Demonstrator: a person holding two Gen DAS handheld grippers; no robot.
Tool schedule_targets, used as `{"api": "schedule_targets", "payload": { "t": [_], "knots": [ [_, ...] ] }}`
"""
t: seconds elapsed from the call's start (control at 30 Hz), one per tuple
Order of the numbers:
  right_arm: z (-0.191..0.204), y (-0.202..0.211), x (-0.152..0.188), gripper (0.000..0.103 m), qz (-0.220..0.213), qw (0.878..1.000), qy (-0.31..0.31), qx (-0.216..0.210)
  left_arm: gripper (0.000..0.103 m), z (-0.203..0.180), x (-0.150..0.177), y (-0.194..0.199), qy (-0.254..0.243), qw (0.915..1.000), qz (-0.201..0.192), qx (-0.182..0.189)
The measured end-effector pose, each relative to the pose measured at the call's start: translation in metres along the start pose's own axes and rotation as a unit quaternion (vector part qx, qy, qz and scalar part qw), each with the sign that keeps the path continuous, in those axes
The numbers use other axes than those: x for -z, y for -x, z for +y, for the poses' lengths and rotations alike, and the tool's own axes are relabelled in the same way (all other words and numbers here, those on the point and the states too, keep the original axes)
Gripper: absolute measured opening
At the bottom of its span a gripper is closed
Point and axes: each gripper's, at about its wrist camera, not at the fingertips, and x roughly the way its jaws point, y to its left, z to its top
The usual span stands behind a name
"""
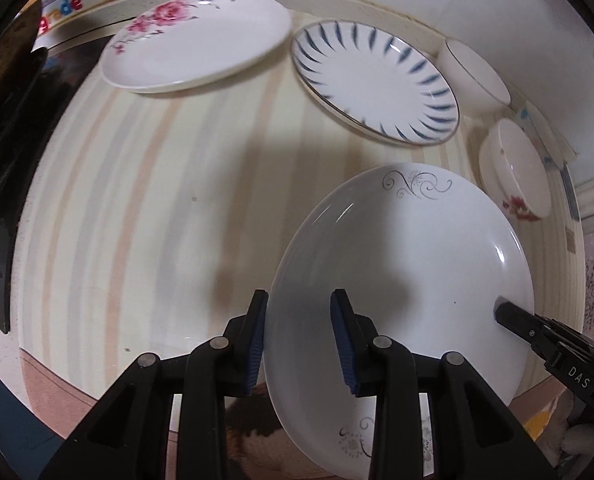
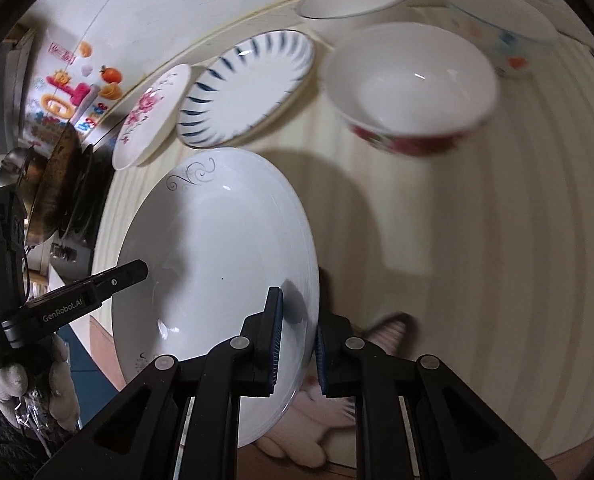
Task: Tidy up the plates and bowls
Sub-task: 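Lift the white swirl plate with both tools toward the pink-flower plate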
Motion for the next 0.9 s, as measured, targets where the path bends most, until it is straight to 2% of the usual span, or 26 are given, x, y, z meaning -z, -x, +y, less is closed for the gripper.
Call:
{"api": "schedule_targets", "payload": {
  "t": [0.2, 0.73, 0.9],
  "knots": [
    [-0.016, -0.007, 0.008, 0.016, 0.000, 1.000, -0.015, 0.002, 0.029, -0.010, 0.002, -0.015, -0.016, 0.9997, 0.011, -0.011],
    [-0.020, -0.013, 0.014, 0.016, 0.003, 1.000, -0.017, 0.001, 0.029, -0.030, -0.004, -0.034, -0.023, 0.9989, 0.013, -0.038],
    [-0.020, -0.019, 0.013, 0.019, 0.022, 0.999, -0.024, 0.005, 0.029, -0.042, 0.001, -0.033, -0.035, 0.9981, 0.014, -0.049]
  ]
}}
